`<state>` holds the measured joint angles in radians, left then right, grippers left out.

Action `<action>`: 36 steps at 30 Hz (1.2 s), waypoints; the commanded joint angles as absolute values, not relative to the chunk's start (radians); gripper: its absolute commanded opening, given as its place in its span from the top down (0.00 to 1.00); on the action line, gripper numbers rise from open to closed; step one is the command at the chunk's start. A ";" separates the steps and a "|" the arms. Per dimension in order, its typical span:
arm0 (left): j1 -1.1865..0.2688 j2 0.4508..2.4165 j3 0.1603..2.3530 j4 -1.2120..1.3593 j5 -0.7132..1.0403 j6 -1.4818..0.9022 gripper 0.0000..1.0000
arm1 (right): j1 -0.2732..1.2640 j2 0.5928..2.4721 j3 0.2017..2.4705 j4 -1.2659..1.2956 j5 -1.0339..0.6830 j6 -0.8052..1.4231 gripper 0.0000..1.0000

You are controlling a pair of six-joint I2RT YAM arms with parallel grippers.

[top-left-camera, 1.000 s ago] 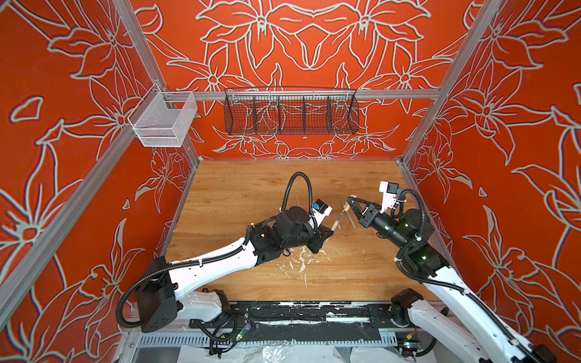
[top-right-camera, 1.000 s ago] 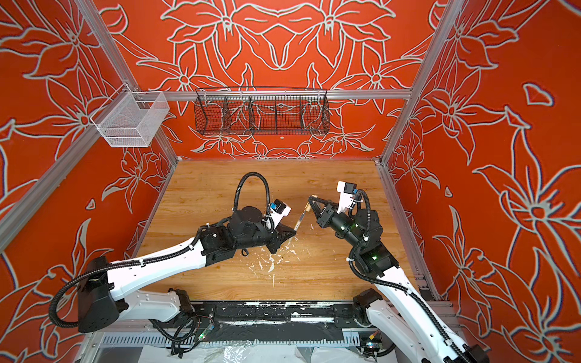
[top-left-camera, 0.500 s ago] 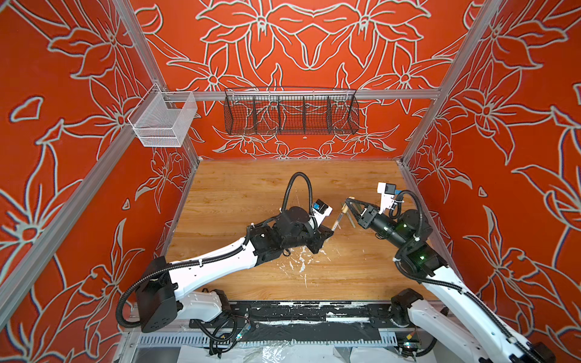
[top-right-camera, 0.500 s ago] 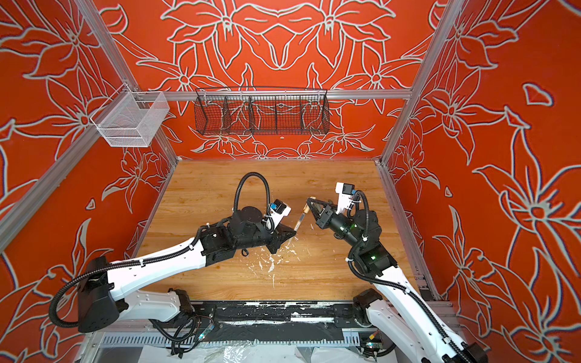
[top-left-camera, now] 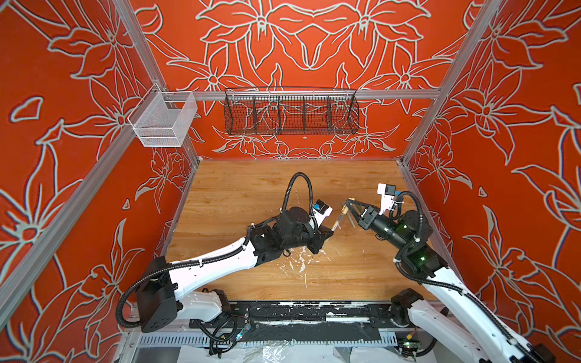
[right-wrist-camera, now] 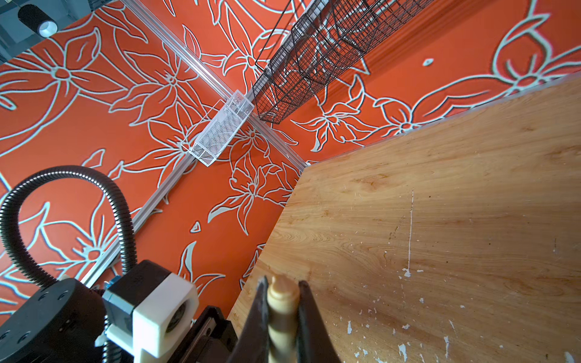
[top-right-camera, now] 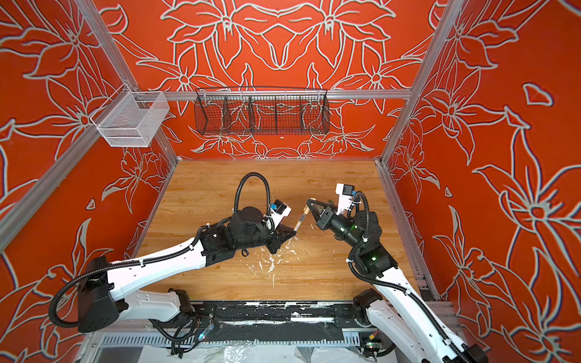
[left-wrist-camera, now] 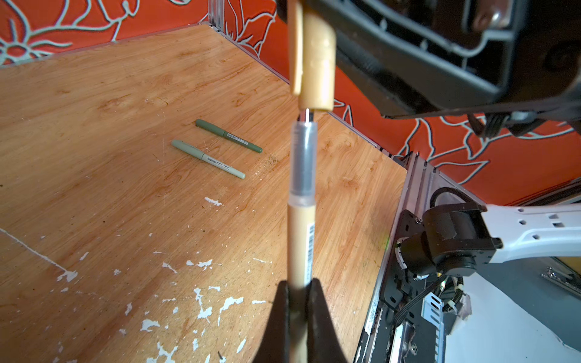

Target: Insert the pens into the pen caps

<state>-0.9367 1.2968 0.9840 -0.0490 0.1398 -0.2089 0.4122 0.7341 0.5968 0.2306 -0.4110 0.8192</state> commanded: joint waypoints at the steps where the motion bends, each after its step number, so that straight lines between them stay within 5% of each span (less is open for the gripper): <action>1: -0.930 1.292 1.023 -0.035 0.104 -0.206 1.00 | 0.420 0.720 0.610 0.155 -0.443 0.797 1.00; 36: -0.930 1.266 0.989 -0.009 0.152 -0.193 1.00 | 0.415 0.728 0.678 0.153 -0.373 0.792 1.00</action>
